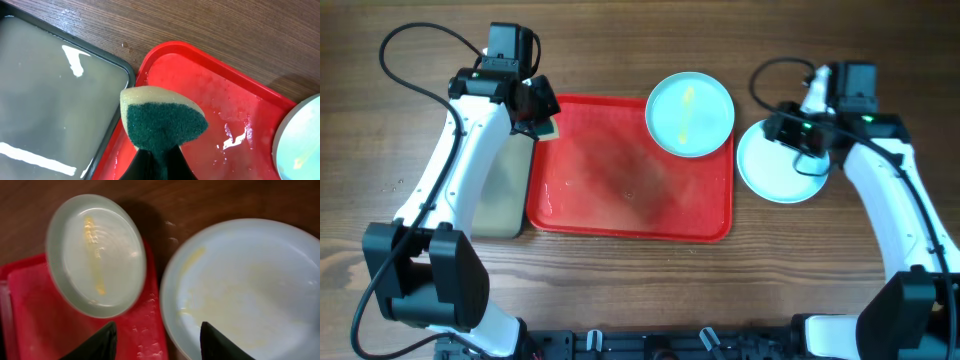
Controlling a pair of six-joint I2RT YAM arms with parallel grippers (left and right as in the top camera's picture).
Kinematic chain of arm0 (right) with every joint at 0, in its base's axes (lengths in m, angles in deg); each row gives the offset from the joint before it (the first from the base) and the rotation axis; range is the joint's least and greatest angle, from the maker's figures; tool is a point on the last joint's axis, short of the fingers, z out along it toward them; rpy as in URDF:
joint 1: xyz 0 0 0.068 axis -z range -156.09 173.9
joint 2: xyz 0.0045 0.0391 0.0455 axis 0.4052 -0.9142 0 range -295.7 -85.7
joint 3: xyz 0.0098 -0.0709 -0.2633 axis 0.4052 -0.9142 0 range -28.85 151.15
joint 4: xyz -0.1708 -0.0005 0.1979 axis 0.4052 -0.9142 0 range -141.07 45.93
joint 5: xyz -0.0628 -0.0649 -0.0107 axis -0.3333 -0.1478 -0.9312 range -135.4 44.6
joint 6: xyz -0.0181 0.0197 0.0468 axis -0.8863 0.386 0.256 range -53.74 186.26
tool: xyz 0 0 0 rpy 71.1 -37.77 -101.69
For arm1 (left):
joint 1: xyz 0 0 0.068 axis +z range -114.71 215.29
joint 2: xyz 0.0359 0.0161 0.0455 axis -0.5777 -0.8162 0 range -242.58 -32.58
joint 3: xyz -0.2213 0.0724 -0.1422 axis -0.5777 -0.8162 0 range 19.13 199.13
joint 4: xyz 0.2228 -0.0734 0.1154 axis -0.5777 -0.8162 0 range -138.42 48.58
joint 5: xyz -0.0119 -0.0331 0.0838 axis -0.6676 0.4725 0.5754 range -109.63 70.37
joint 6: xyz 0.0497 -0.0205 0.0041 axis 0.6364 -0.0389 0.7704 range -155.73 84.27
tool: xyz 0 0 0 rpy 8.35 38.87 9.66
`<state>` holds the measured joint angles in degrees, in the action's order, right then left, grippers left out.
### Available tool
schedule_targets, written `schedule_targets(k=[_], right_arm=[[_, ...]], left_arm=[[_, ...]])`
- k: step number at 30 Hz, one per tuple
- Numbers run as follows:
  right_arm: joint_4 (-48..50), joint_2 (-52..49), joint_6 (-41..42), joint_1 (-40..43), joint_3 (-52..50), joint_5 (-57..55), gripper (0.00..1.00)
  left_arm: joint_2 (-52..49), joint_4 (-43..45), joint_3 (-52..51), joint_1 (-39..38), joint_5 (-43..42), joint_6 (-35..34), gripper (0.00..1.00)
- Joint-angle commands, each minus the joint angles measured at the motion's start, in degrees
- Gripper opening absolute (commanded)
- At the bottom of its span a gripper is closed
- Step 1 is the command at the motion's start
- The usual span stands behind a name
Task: Clean dirty plates on tray and stack at the side
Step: 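Stack the blue plate onto the white plate and release, then drag the remaining blue plate to the tray center with the right gripper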
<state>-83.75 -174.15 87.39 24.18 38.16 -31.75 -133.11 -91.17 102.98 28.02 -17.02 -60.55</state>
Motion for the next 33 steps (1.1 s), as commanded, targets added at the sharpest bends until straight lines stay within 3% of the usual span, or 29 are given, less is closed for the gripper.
schedule_targets(k=[1, 5, 12, 17, 25, 33], right_arm=[[1.27, -6.69, 8.0, -6.51, 4.13, -1.97, 0.54], [-2.01, -21.22, 10.71, -12.28, 13.6, -1.14, 0.48], [-4.09, -29.14, 12.33, -17.07, 14.69, -1.33, 0.33], [-9.11, -29.42, 8.59, -24.13, 14.64, 1.57, 0.22], [-10.84, -29.42, 3.65, -38.38, 15.54, 2.6, 0.23], [-18.49, -22.34, 5.9, -31.45, 21.77, 2.54, 0.24]], left_arm=[[-0.55, 0.15, 0.48, 0.0, -0.68, -1.18, 0.04], [-0.55, 0.13, 0.48, 0.0, -0.68, -1.18, 0.04], [-0.55, -0.48, 0.48, 0.0, -0.68, -1.16, 0.04], [-0.55, -0.44, 0.48, 0.0, -0.66, -1.16, 0.04], [-0.55, -0.48, 0.48, 0.0, -0.68, -1.16, 0.04], [-0.55, -0.72, 0.48, 0.0, -0.68, -1.16, 0.04]])
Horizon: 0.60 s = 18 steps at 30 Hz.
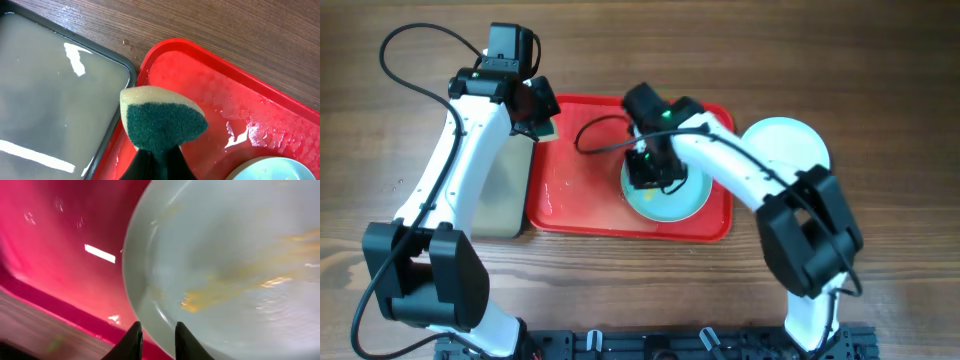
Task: Clean dirty plates on tray and stack at the side
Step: 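Drag the remaining blue plate to the tray center with the right gripper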
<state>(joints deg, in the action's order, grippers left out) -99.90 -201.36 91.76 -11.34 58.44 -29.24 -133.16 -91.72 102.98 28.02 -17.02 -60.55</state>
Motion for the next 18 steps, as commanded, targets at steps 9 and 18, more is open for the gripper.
schedule_targets(k=[9, 18], right_arm=[[-6.03, 5.9, 9.18, 13.4, -10.51, -11.45, 0.22], [-1.18, 5.18, 8.04, 13.42, -14.99, -12.22, 0.26]], left_arm=[[-0.5, -0.15, 0.48, 0.0, -0.66, -1.14, 0.04], [-0.5, -0.13, 0.48, 0.0, -0.66, -1.16, 0.04]])
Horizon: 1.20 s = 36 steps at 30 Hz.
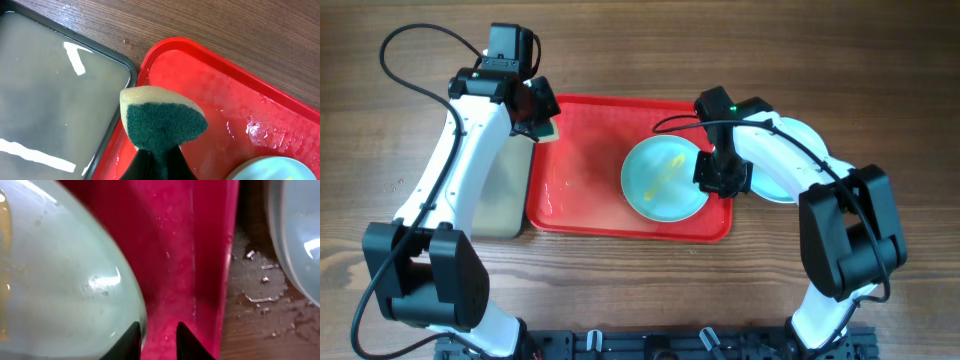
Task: Clean dirty plates on tray and stack at the side
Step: 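Drag the remaining blue plate to the tray center with the right gripper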
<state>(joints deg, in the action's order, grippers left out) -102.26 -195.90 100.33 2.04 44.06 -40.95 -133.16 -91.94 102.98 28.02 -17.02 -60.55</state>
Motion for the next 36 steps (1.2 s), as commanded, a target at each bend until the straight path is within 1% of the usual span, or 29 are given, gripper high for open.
schedule_targets(k=[1, 3, 4, 5, 7, 9, 11, 16, 18, 19, 20, 22, 24, 25, 27, 32, 34, 36], right_arm=[[2.14, -0.28, -2.01, 0.04, -0.61, 0.39, 0.26], [4.02, -0.28, -4.17, 0.04, -0.61, 1.64, 0.26], [4.83, -0.28, -5.18, 0.04, -0.61, 2.25, 0.23], [6.45, -0.28, -7.21, 0.04, -0.61, 3.63, 0.17], [8.85, -0.28, -10.05, 0.04, -0.57, 5.29, 0.12], [10.58, -0.28, -13.29, 0.63, 0.2, 7.39, 0.12], [11.69, -0.28, -14.16, 1.18, 1.18, 7.52, 0.11], [15.65, -0.28, -12.5, 1.53, 1.92, 7.74, 0.08], [16.81, -0.28, -9.86, 1.53, 1.92, 7.65, 0.07], [16.63, -0.28, -6.69, 1.53, 1.92, 6.82, 0.07], [16.31, -0.28, -4.17, 1.53, 1.92, 5.7, 0.12], [15.34, -0.28, -1.42, 1.53, 1.92, 4.07, 0.33], [13.25, -0.28, 0.22, 1.53, 1.92, 3.74, 0.44], [12.35, -0.28, 0.61, 1.53, 1.92, 3.8, 0.45], [10.91, -0.28, 0.42, 1.4, 1.81, 5.88, 0.45], [11.34, -0.28, 1.27, -1.62, -0.63, 7.48, 0.38], [11.91, -0.61, 2.12, -1.75, -0.68, 7.45, 0.25], [12.5, -2.21, 2.95, -1.75, -0.68, 7.5, 0.22]], left_arm=[[-0.5, 0.09, 0.48, 0.0, -0.68, -1.16, 0.04], [-0.5, 0.09, 0.48, 0.0, -0.68, -1.16, 0.04], [-0.5, 0.09, 0.48, 0.0, -0.66, -1.16, 0.04], [-0.5, 0.09, 0.48, 0.0, -0.66, -1.16, 0.04], [-0.5, 0.11, 0.48, 0.0, -0.66, -1.16, 0.04], [-0.5, 0.11, 0.48, 0.0, -0.66, -1.16, 0.04], [-0.5, 0.11, 0.48, 0.0, -0.68, -1.16, 0.04], [-0.5, 0.09, 0.48, 0.0, -0.68, -1.16, 0.04], [-0.5, 0.09, 0.48, 0.0, -0.68, -1.16, 0.04], [-0.5, 0.11, 0.48, 0.0, -0.68, -1.16, 0.04], [-0.5, 0.09, 0.48, 0.0, -0.68, -1.16, 0.04], [-0.5, 0.07, 0.48, 0.0, -0.68, -1.16, 0.04], [-0.5, 0.07, 0.48, 0.0, -0.66, -1.16, 0.04], [-0.5, 0.07, 0.48, 0.0, -0.68, -1.16, 0.04], [-0.5, 0.09, 0.48, 0.0, -0.68, -1.16, 0.04], [-0.5, 0.09, 0.48, 0.0, -0.68, -1.16, 0.04], [-0.5, 0.09, 0.48, 0.0, -0.68, -1.16, 0.04], [-0.5, 0.09, 0.48, 0.0, -0.68, -1.16, 0.04]])
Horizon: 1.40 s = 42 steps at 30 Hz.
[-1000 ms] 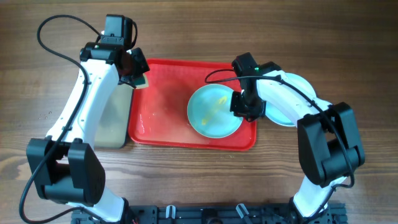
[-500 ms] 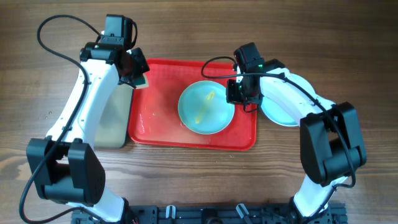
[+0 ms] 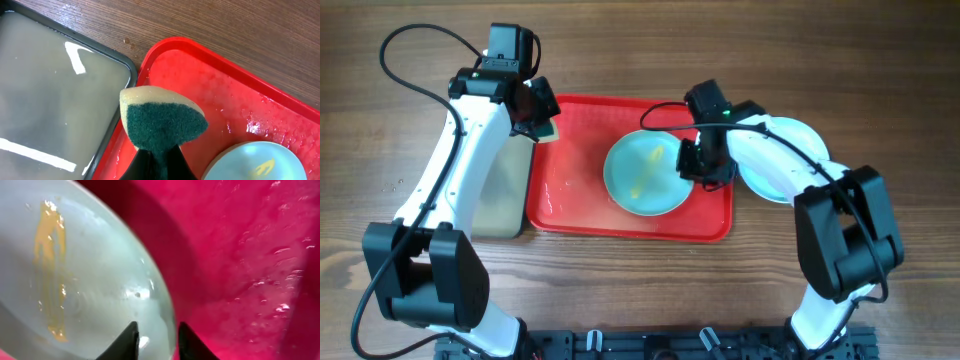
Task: Clean dirty plates on tray and stack at the side
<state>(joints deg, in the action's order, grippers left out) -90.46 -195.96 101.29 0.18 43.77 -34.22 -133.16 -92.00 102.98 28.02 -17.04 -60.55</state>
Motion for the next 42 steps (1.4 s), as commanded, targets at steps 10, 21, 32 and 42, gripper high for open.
schedule_targets(k=[10, 21, 32, 42], right_arm=[[8.11, -5.25, -1.62, 2.23, 3.32, 5.68, 0.04], [17.29, -6.54, -7.21, 1.84, 3.34, 8.66, 0.45], [16.39, -7.98, 9.94, -0.26, 1.66, 1.75, 0.16], [18.12, -8.59, -11.65, -0.2, 3.37, 14.12, 0.04]], left_arm=[[-0.5, 0.52, 0.48, 0.0, -0.66, -1.16, 0.04], [-0.5, 0.57, 0.48, 0.0, -0.66, -1.11, 0.04], [-0.96, 0.48, 0.46, -0.02, -0.72, -1.14, 0.04], [-6.12, -0.7, 0.46, -5.05, -7.72, 7.87, 0.04]])
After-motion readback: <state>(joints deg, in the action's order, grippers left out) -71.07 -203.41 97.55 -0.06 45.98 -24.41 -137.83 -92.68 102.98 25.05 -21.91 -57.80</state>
